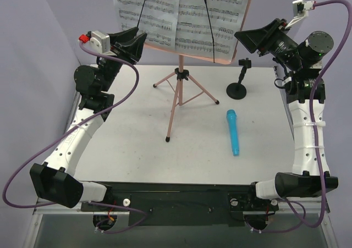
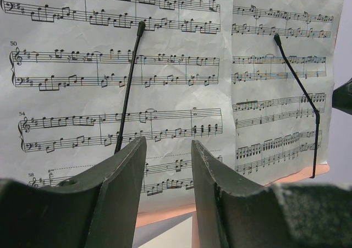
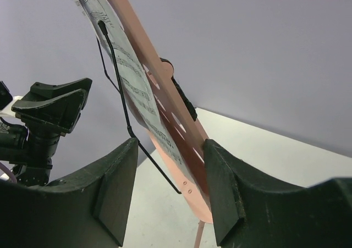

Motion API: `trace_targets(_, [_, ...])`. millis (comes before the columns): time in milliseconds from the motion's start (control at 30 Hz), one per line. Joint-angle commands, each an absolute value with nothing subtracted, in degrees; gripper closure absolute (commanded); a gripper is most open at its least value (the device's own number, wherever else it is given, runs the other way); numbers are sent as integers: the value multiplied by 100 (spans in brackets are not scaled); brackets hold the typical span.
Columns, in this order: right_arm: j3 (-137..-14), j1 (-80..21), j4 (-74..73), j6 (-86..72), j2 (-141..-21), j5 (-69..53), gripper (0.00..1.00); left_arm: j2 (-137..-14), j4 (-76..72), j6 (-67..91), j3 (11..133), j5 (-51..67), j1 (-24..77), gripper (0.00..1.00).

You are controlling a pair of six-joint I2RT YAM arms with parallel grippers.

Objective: Set up the instrument practice props

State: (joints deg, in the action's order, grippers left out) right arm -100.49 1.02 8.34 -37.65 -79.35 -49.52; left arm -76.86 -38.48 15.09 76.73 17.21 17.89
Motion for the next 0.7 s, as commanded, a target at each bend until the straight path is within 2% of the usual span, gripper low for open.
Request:
trace_targets(0, [-10239,35,1125,-3683,-7954,-4983,54,-7699,-4087,1573,7691,1767,1749,52])
trace_targets(667, [-9984,-123,1055,-3436,-7664,-4896,53,-7761,-4131,1617,7690,1793,1758,52])
